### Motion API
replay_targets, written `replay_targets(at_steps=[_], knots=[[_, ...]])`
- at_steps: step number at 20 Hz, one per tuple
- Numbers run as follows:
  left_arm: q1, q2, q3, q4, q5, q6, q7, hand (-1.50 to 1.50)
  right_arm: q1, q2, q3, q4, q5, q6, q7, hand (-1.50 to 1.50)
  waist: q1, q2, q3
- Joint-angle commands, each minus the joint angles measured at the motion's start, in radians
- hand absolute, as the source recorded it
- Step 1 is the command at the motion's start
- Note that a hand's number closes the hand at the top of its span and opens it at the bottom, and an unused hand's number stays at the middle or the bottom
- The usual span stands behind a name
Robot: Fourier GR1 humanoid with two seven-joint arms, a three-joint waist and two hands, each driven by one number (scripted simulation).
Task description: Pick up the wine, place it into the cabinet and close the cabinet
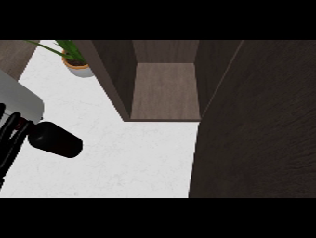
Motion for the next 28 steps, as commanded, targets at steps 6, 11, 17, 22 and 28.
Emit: replay_targets(at_steps=[6,11,17,22,28], knots=[[-0.016,0.04,0.183,-0.1,0.149,0.005,0.069,-1.5,0.026,-0.005,-0.005,-0.14,-0.013,-0.019,0.086,-1.5,-0.003,-0.001,0.0],[-0.038,0.072,0.295,-0.062,0.219,-0.022,0.094,-1.5,0.01,-0.024,-0.041,-0.143,-0.034,-0.007,0.101,-1.5,-0.001,-0.001,0.0],[-0.064,0.094,0.392,0.086,0.261,-0.093,0.054,-1.5,-0.089,0.004,-0.013,-0.094,0.017,-0.051,0.144,-1.5,-0.001,0.001,0.0],[-0.106,0.113,0.397,0.222,0.251,-0.143,0.031,-1.5,-0.016,0.007,-0.007,-0.105,0.026,-0.028,0.094,-1.5,-0.007,0.002,0.0],[-0.102,0.136,0.417,0.311,0.27,-0.193,0.042,-1.5,-0.097,0.004,0.04,-0.135,0.056,-0.057,0.179,-1.5,-0.007,0.002,0.0]])
